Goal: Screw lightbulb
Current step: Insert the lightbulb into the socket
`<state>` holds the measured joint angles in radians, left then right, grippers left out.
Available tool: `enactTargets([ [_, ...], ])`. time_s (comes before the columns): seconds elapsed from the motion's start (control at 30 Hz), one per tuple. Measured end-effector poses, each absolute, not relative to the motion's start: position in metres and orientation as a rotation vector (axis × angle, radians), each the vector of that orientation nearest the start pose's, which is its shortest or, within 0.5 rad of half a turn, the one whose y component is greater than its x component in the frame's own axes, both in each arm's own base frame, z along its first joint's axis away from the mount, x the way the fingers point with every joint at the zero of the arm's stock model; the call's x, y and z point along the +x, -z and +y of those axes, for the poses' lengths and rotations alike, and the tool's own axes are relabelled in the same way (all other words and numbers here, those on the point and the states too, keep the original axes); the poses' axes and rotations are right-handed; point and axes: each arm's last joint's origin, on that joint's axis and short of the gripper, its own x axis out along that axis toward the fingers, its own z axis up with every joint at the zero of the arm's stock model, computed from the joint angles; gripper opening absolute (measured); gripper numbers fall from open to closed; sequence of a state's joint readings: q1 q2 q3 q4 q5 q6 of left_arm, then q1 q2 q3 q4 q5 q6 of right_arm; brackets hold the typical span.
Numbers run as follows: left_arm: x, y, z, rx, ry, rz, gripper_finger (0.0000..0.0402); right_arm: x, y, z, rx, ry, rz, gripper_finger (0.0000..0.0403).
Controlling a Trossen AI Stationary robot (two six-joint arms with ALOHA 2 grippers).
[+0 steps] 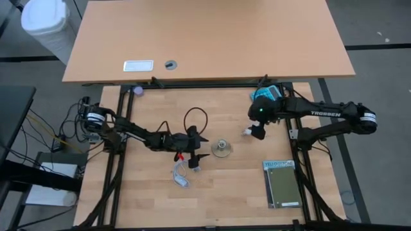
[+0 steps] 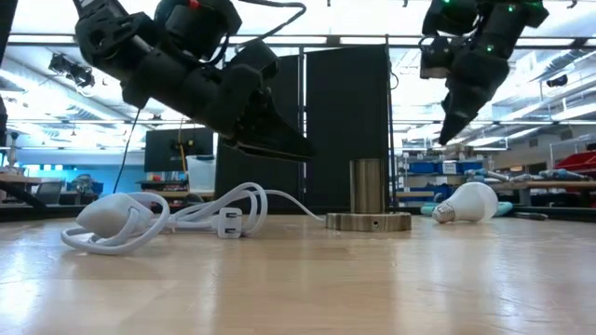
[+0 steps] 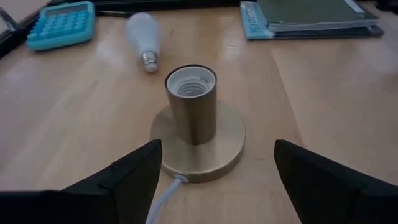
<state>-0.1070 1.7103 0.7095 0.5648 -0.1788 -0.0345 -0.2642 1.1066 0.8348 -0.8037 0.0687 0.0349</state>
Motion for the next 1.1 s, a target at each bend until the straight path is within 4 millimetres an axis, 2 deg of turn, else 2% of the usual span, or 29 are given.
enactTargets([
  [0.3,0.328,-0.154,-0.03,0.002,-0.094,0.433,0.0317,0.193,-0.231,-0.051,-0.026,0.229,1.263,0.0331],
  [0.7,0.327,-0.151,-0.03,0.023,-0.119,0.459,0.0317,0.194,-0.227,-0.052,-0.212,0.112,1.326,0.0344],
  [0.9,0.333,-0.136,-0.03,0.029,-0.15,0.452,0.0317,0.207,-0.207,-0.053,-0.268,0.031,1.432,0.0343],
  [1.1,0.343,-0.131,-0.031,0.034,-0.174,0.421,0.0317,0.216,-0.192,-0.053,-0.287,0.015,1.491,0.0334],
])
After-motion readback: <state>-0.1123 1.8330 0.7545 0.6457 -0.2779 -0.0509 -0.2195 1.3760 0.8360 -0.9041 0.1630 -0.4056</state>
